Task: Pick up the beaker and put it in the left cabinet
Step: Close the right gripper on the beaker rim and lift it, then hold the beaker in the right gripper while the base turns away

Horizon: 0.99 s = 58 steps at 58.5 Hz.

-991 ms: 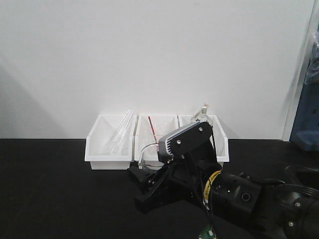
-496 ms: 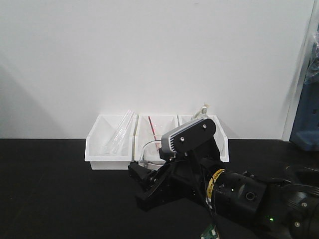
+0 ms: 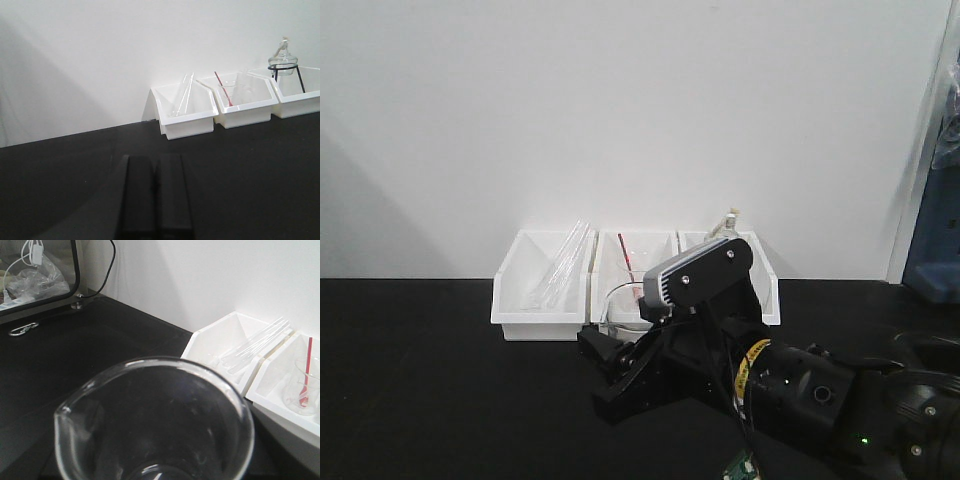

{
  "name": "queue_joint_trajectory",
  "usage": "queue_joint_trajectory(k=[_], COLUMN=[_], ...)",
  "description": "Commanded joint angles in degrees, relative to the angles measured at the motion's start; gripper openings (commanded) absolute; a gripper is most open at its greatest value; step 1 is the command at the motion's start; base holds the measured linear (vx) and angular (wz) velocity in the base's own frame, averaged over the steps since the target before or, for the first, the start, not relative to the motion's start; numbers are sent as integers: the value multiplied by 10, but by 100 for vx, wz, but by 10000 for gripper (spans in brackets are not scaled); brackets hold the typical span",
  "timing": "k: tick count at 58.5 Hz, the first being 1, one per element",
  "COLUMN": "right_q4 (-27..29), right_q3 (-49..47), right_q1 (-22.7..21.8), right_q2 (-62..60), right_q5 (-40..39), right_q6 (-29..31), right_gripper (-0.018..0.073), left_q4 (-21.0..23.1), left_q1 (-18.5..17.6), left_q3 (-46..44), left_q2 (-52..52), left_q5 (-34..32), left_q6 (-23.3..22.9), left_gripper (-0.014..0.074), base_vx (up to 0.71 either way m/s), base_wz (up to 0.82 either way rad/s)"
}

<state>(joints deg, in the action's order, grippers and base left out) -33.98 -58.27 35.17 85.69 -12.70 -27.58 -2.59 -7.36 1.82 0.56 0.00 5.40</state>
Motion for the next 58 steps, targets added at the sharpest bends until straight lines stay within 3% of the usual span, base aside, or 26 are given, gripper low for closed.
queue_joint_trajectory(k=[1, 34, 58], right_q4=[6, 6, 6], right_q3=[-18, -18, -18], right_q1=[-2, -2, -2], right_q2=[-25, -25, -25], right_q5=[-45, -45, -46], right_q6=[1, 1, 1], right_gripper=[61, 61, 61], left_q4=[2, 2, 2], left_q1=[0, 0, 0], left_q3=[9, 9, 9], left_q2=[11, 11, 11], left_q5=[-43, -43, -43], left_q6=[-2, -2, -2], left_gripper=[1, 1, 1], base_vx=[0, -6, -13], base_wz=[2, 7, 29])
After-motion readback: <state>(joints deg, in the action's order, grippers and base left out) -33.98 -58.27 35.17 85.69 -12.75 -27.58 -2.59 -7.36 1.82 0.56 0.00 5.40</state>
